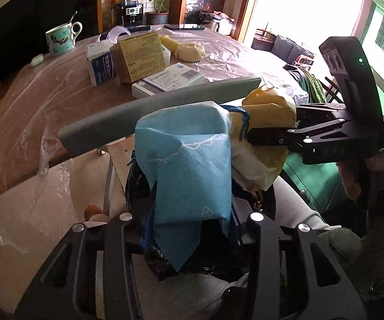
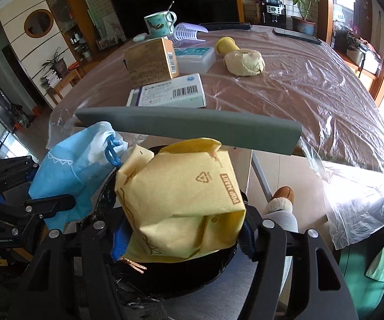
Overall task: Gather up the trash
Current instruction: 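Carry blue bag with left tool while right tool carries yellow bag to bin, then open left tool over bin while right tool releases yellow bag into it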
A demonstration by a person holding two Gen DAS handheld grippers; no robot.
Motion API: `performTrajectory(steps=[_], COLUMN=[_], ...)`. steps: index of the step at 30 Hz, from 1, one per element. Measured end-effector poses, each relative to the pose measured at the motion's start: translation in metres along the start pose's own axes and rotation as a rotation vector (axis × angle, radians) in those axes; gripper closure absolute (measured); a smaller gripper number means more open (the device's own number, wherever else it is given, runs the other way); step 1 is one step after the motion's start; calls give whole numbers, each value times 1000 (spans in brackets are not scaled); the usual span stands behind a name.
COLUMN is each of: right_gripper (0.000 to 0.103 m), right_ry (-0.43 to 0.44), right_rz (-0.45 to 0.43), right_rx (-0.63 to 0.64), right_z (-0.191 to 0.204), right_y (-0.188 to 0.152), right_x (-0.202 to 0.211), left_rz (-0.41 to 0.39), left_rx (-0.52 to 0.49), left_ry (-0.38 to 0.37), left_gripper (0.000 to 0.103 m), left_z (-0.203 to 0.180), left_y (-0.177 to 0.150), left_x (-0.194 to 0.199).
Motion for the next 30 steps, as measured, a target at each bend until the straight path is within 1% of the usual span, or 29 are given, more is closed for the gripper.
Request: performTrajectory(steps=[2,10,17,25,30], right_gripper=[39,39,39,39,39], right_ry=[-18,-57,-85,-94,-97], right_rz=[13,45,61,74,83], right_rx=[3,3,1,0,2], right_z=[0,-2,-4,-6,-7], right_y=[-2,-7,-8,-10,-9], right_x=[-7,-25,-38,-46,-50], left_rz=[13,59,80,97,112], left_rx=[0,-5,-15,-30,-26], left_ry=[11,12,26,29,16], left_gripper=[59,59,59,59,59], left_z=[1,1,1,1,5], left_y=[-1,-6,-7,-7,-7], left_x=[-6,-25,-36,-45,-49])
Point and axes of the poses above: each gripper's, at about its wrist camera, not at the fingertips, and x roughly against the way its jaws point, z to its left, y to its top, the point moved 5 cm from there along -x, roughly the way its jaws point, and after that the axes turned 3 degrees about z, right-handed, at the moved point
